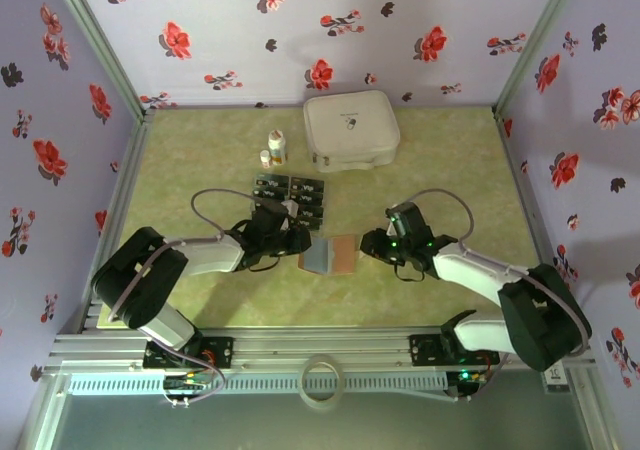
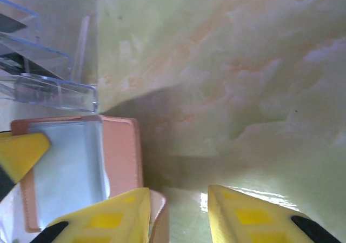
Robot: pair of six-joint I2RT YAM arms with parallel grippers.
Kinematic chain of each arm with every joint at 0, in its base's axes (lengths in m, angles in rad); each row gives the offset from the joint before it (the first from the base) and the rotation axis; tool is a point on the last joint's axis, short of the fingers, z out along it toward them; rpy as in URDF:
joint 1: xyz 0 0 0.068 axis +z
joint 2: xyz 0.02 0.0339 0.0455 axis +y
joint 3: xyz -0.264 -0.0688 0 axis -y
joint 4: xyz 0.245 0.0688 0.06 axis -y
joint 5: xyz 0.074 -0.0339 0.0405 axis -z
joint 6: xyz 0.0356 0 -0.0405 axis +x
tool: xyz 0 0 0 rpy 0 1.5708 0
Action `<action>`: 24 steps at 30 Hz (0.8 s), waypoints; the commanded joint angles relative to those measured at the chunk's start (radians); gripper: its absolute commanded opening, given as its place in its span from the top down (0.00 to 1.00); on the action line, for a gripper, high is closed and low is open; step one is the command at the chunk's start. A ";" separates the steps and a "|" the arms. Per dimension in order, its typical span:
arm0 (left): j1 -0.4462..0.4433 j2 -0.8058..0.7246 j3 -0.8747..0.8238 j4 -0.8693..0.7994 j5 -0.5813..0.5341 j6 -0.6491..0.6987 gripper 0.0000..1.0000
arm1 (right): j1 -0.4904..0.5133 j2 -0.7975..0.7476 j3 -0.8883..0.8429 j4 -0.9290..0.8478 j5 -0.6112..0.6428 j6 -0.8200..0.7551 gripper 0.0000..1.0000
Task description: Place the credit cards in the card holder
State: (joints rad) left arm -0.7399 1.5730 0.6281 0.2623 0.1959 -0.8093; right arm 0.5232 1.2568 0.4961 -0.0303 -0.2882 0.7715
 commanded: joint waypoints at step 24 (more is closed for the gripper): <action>-0.007 -0.156 -0.036 -0.085 -0.042 -0.001 0.62 | 0.186 0.317 0.051 0.264 -0.009 0.063 0.91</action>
State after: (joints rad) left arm -0.7399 1.4521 0.6025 0.1955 0.1650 -0.8169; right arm 0.7013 1.5375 0.5678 0.1455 -0.2813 0.8127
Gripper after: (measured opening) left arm 0.327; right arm 0.099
